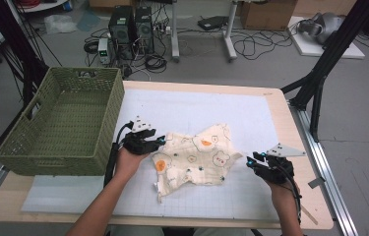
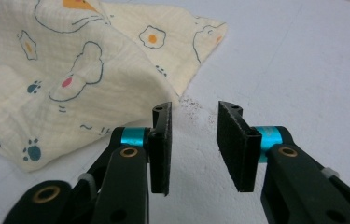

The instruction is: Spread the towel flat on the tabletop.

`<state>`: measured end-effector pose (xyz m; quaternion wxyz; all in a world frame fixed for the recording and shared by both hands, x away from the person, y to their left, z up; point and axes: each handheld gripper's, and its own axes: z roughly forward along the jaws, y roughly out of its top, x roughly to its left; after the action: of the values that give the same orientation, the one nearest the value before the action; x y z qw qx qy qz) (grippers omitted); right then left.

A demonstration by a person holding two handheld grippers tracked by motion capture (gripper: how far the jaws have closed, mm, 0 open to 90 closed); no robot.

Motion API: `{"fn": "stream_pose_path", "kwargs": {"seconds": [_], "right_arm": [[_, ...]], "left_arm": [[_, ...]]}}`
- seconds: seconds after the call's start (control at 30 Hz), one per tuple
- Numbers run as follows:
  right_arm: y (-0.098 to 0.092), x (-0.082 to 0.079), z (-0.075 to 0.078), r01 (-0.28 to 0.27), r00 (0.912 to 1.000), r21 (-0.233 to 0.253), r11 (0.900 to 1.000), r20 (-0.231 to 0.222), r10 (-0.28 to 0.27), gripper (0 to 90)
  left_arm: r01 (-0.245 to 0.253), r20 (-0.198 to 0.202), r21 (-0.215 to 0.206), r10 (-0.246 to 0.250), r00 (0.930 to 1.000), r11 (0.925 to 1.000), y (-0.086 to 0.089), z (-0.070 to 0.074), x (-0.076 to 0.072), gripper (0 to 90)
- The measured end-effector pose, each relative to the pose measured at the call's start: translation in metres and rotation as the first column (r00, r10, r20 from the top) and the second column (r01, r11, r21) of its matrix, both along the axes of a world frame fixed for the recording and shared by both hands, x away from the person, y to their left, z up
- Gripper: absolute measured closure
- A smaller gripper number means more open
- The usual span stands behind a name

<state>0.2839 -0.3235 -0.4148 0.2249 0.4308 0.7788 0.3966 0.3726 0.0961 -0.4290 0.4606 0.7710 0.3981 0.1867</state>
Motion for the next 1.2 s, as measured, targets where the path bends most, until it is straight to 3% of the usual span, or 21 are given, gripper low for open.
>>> {"fn": "stream_pose_path", "kwargs": {"seconds": [0.13, 0.2, 0.27, 0.33, 0.4, 0.53, 0.6, 0.63, 0.73, 0.8, 0.83, 0.87, 0.93, 1.07, 1.2], "right_arm": [[0.003, -0.001, 0.000, 0.000, 1.0000, -0.004, 1.000, 0.007, 0.000, 58.7], [0.003, -0.001, 0.002, 0.002, 0.9999, -0.003, 1.000, 0.013, -0.002, 55.6], [0.002, -0.001, 0.002, 0.005, 0.9998, 0.002, 1.000, 0.021, -0.005, 52.8], [0.001, -0.001, 0.001, 0.009, 0.9997, 0.002, 1.000, 0.024, -0.009, 51.7], [0.000, -0.001, 0.002, 0.016, 0.9996, 0.004, 1.000, 0.022, -0.016, 51.2], [0.000, -0.001, 0.002, 0.012, 0.9995, 0.009, 1.000, 0.030, -0.013, 50.0], [0.001, -0.001, 0.002, 0.008, 0.9996, 0.005, 1.000, 0.028, -0.008, 49.9], [0.002, -0.001, 0.001, 0.003, 0.9996, 0.002, 1.000, 0.028, -0.003, 49.9], [0.004, -0.001, 0.001, 0.000, 0.9997, -0.003, 1.000, 0.023, 0.000, 49.9], [0.004, 0.000, 0.001, 0.004, 0.9997, -0.005, 1.000, 0.022, -0.004, 50.0], [0.004, 0.000, 0.000, 0.004, 0.9997, -0.006, 1.000, 0.023, -0.004, 50.0], [0.004, 0.001, -0.001, 0.006, 0.9997, -0.005, 1.000, 0.022, -0.005, 50.0], [0.004, 0.001, -0.002, 0.009, 0.9998, -0.005, 1.000, 0.019, -0.009, 49.8], [0.007, 0.002, -0.003, 0.009, 0.9998, -0.007, 1.000, 0.016, -0.009, 49.5], [0.011, 0.004, -0.005, 0.005, 0.9999, -0.010, 1.000, 0.016, -0.005, 49.2]], "left_arm": [[0.016, -0.054, 0.061, -0.013, 0.9985, 0.9980, -0.015, -0.012, 0.010, 45.9], [0.038, -0.068, 0.107, -0.031, 0.9972, 0.9936, -0.022, -0.017, 0.011, 45.6], [0.054, -0.067, 0.146, -0.044, 0.9968, 0.9878, -0.028, -0.020, 0.012, 45.6], [0.065, -0.041, 0.165, -0.059, 0.9974, 0.9841, -0.033, -0.021, 0.011, 47.9], [0.098, -0.027, 0.179, -0.095, 0.9951, 0.9790, -0.036, -0.020, 0.011, 54.0], [0.173, -0.014, 0.194, -0.173, 0.9848, 0.9657, -0.041, -0.021, 0.007, 83.1], [0.180, -0.034, 0.163, -0.177, 0.9836, 0.9700, -0.038, -0.021, 0.010, 85.9], [0.168, -0.043, 0.141, -0.164, 0.9856, 0.9756, -0.034, -0.021, 0.012, 86.2], [0.055, -0.022, 0.152, -0.053, 0.9984, 0.9868, -0.020, -0.019, 0.019, 86.5], [-0.044, 0.009, 0.154, 0.043, 0.9991, 0.9871, -0.008, -0.015, 0.023, 86.6], [-0.044, 0.009, 0.154, 0.043, 0.9991, 0.9871, -0.008, -0.015, 0.023, 86.6], [-0.140, 0.043, 0.136, 0.135, 0.9899, 0.9808, 0.005, -0.010, 0.026, 86.6], [-0.211, 0.062, 0.122, 0.205, 0.9769, 0.9699, 0.016, -0.008, 0.028, 86.6], [-0.256, 0.073, 0.107, 0.249, 0.9658, 0.9609, 0.026, -0.007, 0.030, 86.6], [-0.267, 0.068, 0.084, 0.262, 0.9626, 0.9599, 0.029, -0.006, 0.030, 84.8]]}}
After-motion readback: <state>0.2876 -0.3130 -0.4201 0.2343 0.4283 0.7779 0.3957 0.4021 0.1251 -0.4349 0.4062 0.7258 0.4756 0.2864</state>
